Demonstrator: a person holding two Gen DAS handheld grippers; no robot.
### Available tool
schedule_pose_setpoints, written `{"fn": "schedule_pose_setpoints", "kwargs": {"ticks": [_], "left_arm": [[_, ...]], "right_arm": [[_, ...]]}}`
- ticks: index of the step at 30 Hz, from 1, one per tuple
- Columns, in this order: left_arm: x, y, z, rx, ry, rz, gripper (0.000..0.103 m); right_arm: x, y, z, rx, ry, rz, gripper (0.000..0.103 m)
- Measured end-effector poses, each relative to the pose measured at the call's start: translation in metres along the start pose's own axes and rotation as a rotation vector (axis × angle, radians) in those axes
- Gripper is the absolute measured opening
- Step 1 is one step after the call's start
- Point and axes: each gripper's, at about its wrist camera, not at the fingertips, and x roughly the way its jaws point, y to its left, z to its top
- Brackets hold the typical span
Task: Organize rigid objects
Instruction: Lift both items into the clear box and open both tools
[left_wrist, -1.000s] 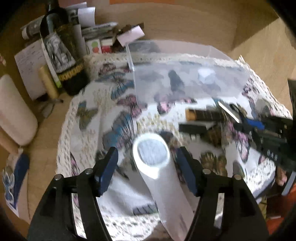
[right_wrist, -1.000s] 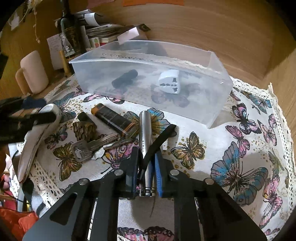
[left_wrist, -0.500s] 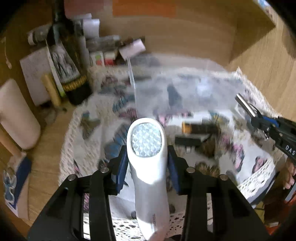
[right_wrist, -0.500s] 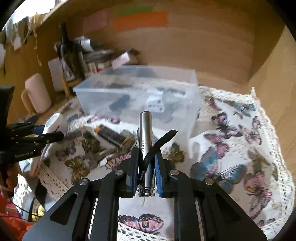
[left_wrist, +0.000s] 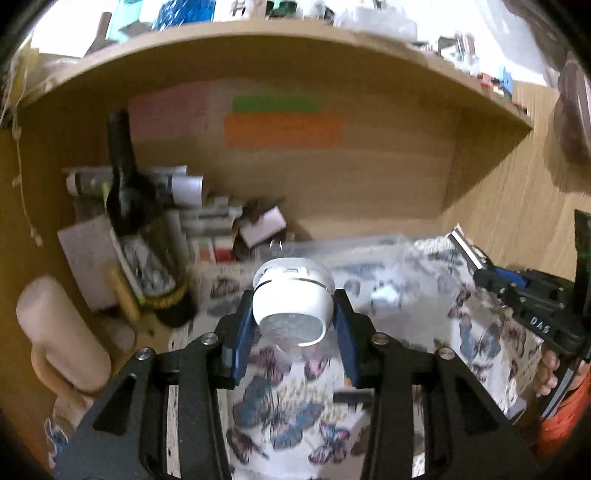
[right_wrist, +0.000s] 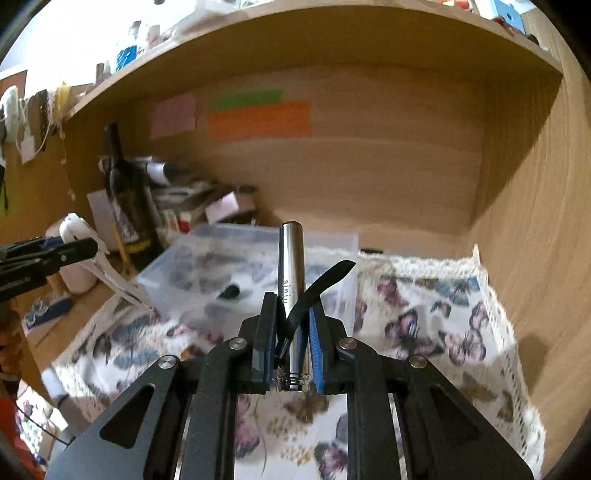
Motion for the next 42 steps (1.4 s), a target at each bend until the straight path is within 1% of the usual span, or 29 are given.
{"fn": "schedule_pose_setpoints", "kwargs": {"ticks": [8,12,14,16,19,20,21,23,25,29,32,33,38,42], "left_arm": [[0.020,-0.005,0.039,-0.001,-0.038,-0.025,0.040],[0.042,-0.008,0.049,0.005,-0.037,-0.027,0.040],[0.059,-0.007,0.046,0.010,-0.025,-0.011,0.040],[0.075,-0.005,0.041,0.009,0.003,-0.003,0.040],[0.104,0.003,0.022,-0.010,0.101,-0.022,0.040],[0.107,0.005,0.018,-0.014,0.108,-0.026,0.039],[0.107,0.006,0.014,-0.007,0.102,-0.021,0.039],[0.106,0.007,0.010,-0.002,0.117,-0.031,0.039],[0.109,0.006,0.005,0.005,0.146,-0.043,0.039],[0.125,0.003,-0.005,0.030,0.204,-0.025,0.039],[0.135,0.001,-0.009,0.026,0.238,-0.042,0.039],[0.136,0.000,-0.010,0.031,0.233,-0.039,0.039],[0.135,-0.004,-0.011,0.029,0.259,-0.060,0.039],[0.132,-0.003,-0.011,0.016,0.273,-0.069,0.039]], "right_arm": [[0.030,-0.006,0.026,-0.006,0.005,-0.007,0.014],[0.048,-0.007,0.032,-0.012,0.027,-0.011,0.014],[0.059,-0.007,0.031,-0.015,0.050,-0.014,0.014],[0.072,-0.009,0.029,-0.015,0.081,-0.024,0.014],[0.092,-0.013,0.023,-0.015,0.140,-0.033,0.014],[0.097,-0.015,0.022,-0.017,0.153,-0.036,0.014],[0.103,-0.015,0.020,-0.023,0.174,-0.044,0.014],[0.111,-0.016,0.017,-0.031,0.198,-0.053,0.014],[0.118,-0.015,0.014,-0.038,0.220,-0.061,0.014],[0.128,-0.011,0.012,-0.057,0.250,-0.070,0.014],[0.137,-0.008,0.009,-0.072,0.274,-0.078,0.014],[0.139,-0.008,0.008,-0.074,0.282,-0.079,0.014],[0.142,-0.009,0.007,-0.069,0.294,-0.081,0.014],[0.135,-0.008,0.009,-0.064,0.280,-0.078,0.015]]}}
